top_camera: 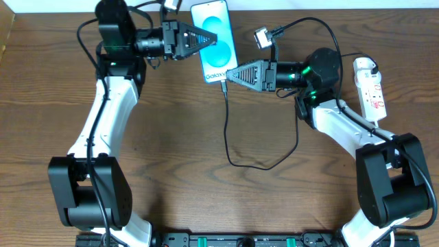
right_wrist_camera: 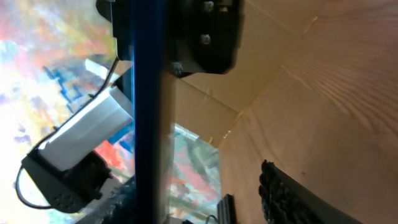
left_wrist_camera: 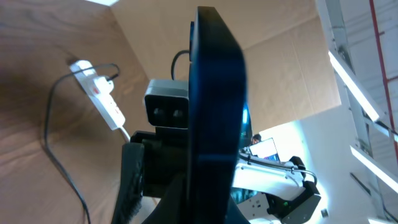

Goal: Plug charger to phone and switch on socket

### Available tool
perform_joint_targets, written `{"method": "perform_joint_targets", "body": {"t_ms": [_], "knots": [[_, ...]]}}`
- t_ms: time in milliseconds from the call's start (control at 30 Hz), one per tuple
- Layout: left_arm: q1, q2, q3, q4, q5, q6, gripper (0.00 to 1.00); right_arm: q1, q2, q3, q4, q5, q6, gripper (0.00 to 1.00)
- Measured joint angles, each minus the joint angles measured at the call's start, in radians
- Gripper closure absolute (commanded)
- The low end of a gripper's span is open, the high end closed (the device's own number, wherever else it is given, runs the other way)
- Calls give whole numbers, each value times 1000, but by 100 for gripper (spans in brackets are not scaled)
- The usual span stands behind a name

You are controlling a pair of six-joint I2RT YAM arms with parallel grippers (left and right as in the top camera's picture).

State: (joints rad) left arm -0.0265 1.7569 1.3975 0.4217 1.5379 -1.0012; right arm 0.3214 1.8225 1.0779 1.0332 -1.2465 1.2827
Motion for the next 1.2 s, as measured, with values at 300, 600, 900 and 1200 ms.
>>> {"method": "perform_joint_targets", "body": {"t_ms": [300,600,900,1200], "knots": [[71,0,-3,-85,-55,63,93,-138,-5,11,-446,19,-147,1],[61,3,-68,-811,-581,342,93,-211,-3,8,-844,139,-443,1],[2,35,-67,-1090,-706,732,93,-179,1,239,-1576,496,-800,1],[-130,234,-66,-1069,-722,869,93,-92,-34,462,-1795,859,-974,1]]}}
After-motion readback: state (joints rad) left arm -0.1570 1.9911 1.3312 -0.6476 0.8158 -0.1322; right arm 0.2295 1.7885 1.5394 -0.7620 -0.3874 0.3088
